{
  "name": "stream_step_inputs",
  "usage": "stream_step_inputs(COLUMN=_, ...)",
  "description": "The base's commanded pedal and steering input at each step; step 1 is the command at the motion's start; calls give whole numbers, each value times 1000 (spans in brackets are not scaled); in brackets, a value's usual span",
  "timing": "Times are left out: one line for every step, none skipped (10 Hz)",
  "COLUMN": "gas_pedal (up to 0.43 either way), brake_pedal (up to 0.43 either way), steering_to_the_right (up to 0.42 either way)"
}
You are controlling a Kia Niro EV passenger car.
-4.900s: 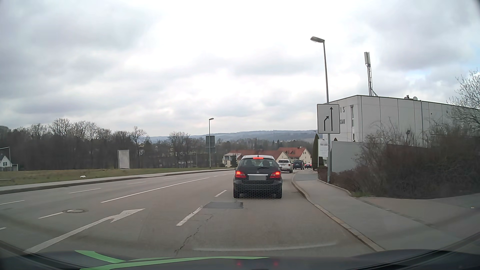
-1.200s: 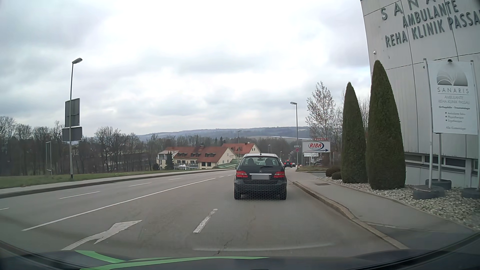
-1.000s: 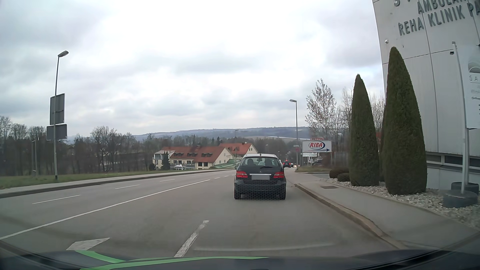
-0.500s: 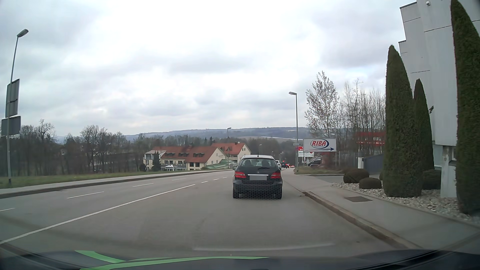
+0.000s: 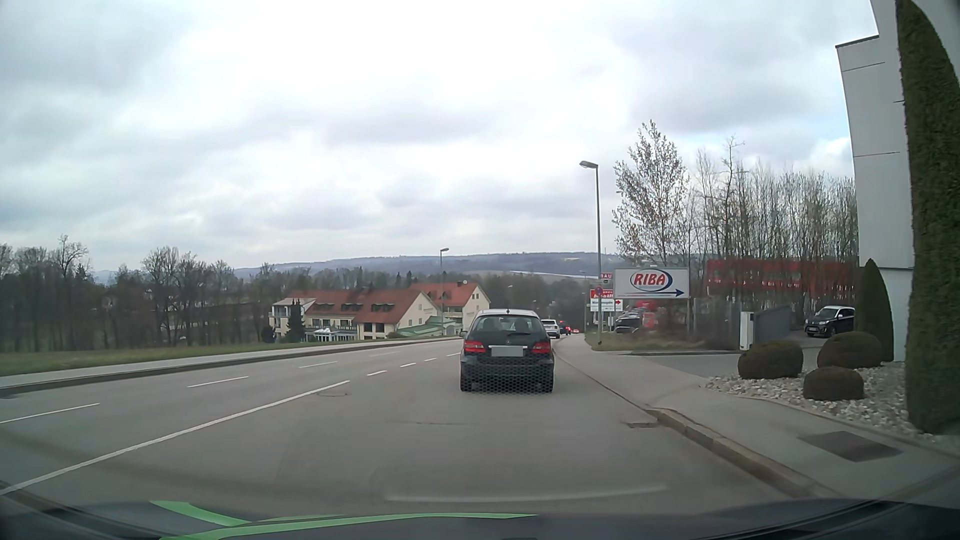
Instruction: Follow the waypoints while adhering to traffic rules and regulations
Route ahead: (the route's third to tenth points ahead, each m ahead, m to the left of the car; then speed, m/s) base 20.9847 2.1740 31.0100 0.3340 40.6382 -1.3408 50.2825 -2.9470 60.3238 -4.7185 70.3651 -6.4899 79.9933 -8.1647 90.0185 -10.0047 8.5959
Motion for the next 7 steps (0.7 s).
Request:
stream_step_inputs(gas_pedal=0, brake_pedal=0, steering_to_the_right=14)
stream_step_inputs(gas_pedal=0, brake_pedal=0, steering_to_the_right=12)
stream_step_inputs(gas_pedal=0, brake_pedal=0, steering_to_the_right=10)
stream_step_inputs(gas_pedal=0, brake_pedal=0, steering_to_the_right=10)
stream_step_inputs(gas_pedal=0, brake_pedal=0, steering_to_the_right=9)
stream_step_inputs(gas_pedal=0, brake_pedal=0, steering_to_the_right=10)
stream_step_inputs(gas_pedal=0, brake_pedal=0, steering_to_the_right=10)
